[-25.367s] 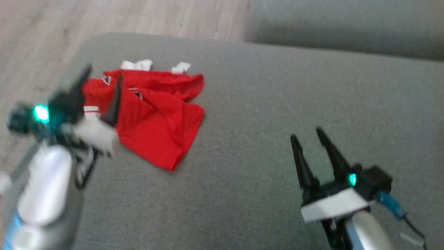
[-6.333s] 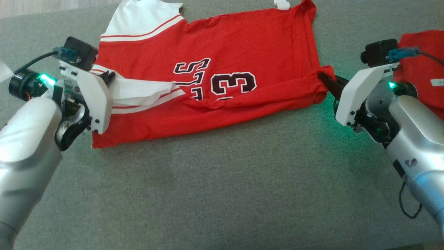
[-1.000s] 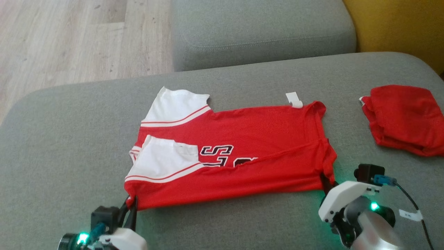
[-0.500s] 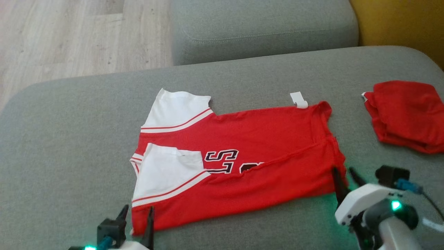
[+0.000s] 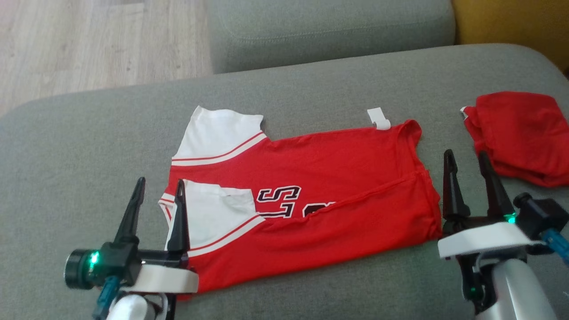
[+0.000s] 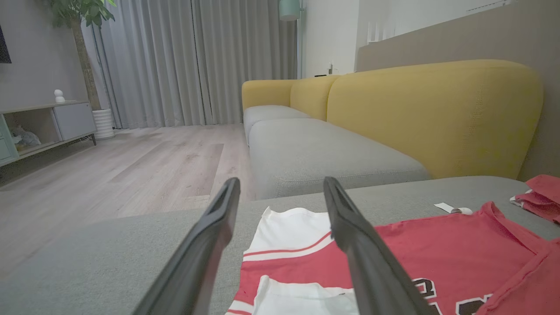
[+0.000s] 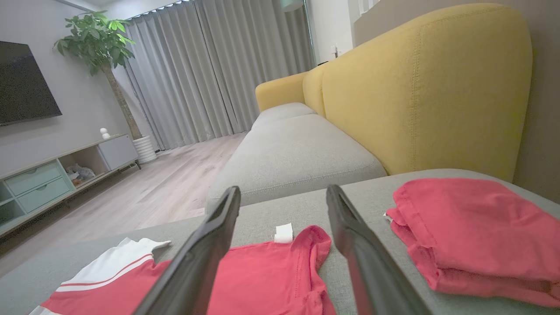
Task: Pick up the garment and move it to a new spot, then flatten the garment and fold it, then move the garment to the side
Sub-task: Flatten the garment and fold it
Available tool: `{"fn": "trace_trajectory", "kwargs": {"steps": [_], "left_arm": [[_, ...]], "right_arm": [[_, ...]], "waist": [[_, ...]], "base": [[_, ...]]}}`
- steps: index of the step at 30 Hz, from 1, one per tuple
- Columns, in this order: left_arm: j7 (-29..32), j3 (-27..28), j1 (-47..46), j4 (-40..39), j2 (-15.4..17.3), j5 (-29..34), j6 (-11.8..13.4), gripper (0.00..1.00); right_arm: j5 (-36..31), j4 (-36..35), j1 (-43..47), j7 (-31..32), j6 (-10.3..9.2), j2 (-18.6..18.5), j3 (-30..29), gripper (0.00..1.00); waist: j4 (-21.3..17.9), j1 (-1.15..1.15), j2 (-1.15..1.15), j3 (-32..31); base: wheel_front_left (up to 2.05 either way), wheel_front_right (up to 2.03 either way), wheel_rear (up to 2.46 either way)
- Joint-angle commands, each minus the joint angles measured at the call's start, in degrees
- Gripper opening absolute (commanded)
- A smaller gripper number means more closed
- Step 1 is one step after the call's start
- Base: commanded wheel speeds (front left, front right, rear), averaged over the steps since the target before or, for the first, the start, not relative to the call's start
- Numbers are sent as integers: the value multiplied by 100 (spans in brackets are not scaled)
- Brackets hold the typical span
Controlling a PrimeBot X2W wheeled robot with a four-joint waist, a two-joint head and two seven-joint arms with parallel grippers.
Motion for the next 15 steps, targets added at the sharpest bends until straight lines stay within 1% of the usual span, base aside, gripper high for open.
{"fn": "trace_trajectory", "kwargs": {"steps": [1,5,8,11,15], "left_arm": [[-85,273,-328,-161,17,41,-23,100],[-111,127,-608,19,1,175,-199,100],[129,31,-1033,264,123,252,-390,100],[557,-49,-1674,543,354,304,-722,100],[1341,-142,-2680,1051,633,145,-1414,100]], "right_arm": [[-2,-220,-65,-127,-4,-21,199,100],[88,-137,-61,-259,-4,-21,275,100],[70,-120,-203,-300,-4,-21,297,100],[-7,-150,-455,-302,-4,-21,281,100],[-38,-189,-833,-265,-4,-21,309,100]], "waist": [[-12,0,0,48],[-33,0,0,209],[-84,0,0,402],[-176,0,0,659],[-334,0,0,1019]], "base": [[0,0,0],[0,0,0],[0,0,0],[0,0,0],[0,0,0]]}}
